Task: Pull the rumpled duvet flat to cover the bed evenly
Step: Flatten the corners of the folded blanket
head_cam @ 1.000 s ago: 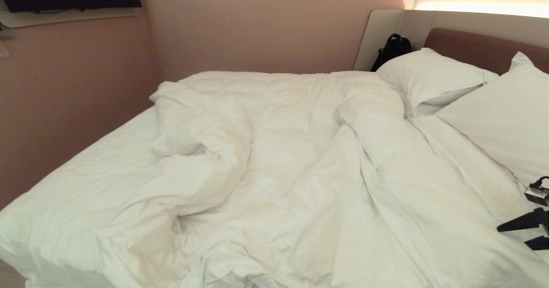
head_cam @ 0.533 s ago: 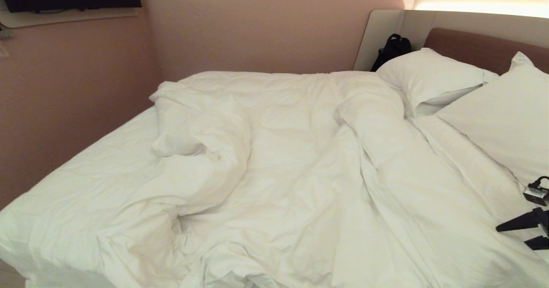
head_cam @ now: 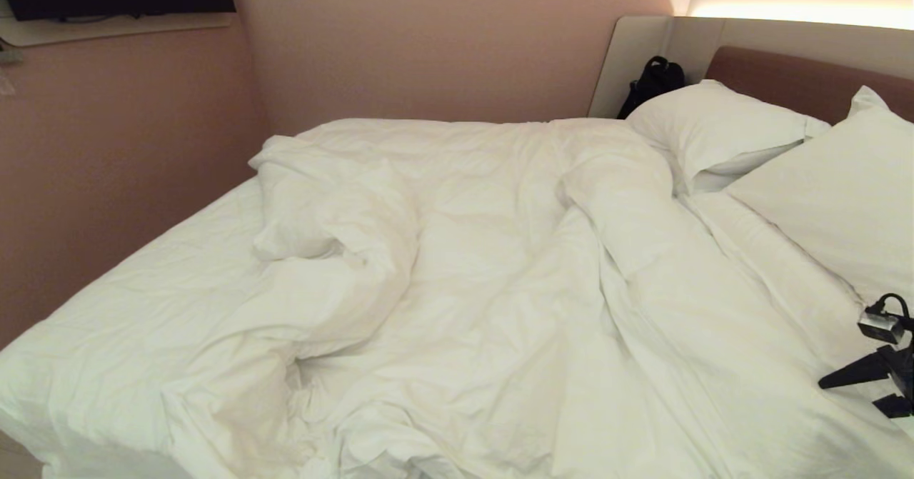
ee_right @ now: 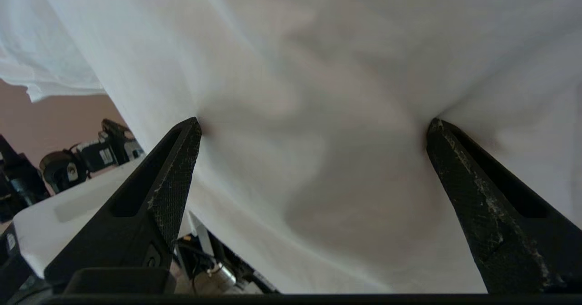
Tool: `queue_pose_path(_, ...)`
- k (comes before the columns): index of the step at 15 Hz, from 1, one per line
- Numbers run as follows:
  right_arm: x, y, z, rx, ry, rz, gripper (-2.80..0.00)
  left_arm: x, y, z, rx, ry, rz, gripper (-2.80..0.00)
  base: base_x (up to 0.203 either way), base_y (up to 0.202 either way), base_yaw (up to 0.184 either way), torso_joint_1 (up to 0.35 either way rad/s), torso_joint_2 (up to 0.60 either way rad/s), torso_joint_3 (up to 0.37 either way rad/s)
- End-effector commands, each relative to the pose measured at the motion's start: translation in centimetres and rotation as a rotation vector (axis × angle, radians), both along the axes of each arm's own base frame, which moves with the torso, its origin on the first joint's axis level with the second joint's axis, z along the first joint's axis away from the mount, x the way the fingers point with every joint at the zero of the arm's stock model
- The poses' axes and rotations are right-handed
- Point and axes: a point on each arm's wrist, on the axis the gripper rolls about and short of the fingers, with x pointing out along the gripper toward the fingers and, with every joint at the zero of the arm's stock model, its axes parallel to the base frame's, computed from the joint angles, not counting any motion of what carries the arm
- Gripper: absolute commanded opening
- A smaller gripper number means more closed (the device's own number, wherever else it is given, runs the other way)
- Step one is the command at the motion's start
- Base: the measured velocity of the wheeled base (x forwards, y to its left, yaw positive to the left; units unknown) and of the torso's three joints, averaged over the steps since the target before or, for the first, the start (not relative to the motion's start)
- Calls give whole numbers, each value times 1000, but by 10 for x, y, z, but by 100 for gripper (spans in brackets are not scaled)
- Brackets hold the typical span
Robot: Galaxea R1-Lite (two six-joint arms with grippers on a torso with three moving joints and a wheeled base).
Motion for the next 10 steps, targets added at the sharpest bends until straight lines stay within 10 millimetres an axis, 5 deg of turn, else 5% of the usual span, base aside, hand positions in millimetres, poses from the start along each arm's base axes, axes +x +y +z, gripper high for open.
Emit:
queue_pose_path(1, 0, 3, 2, 3, 21, 15, 0, 0, 0, 0, 0, 2, 0, -280, 0, 0, 0, 0, 0, 0)
queue_pose_path(8, -1, 7, 4, 7, 45, 25, 0, 0, 0, 0, 0, -1, 0, -280, 0, 0, 0, 0, 0, 0)
queue_pose_path(9, -1, 7, 4, 7, 45, 25, -280, 0, 0, 0, 0, -1, 0, -280, 0, 0, 0, 0, 0, 0)
queue_pose_path(10, -1, 7, 4, 6, 43, 26, -280, 0, 0, 0, 0, 0, 0, -280, 0, 0, 0, 0, 0, 0)
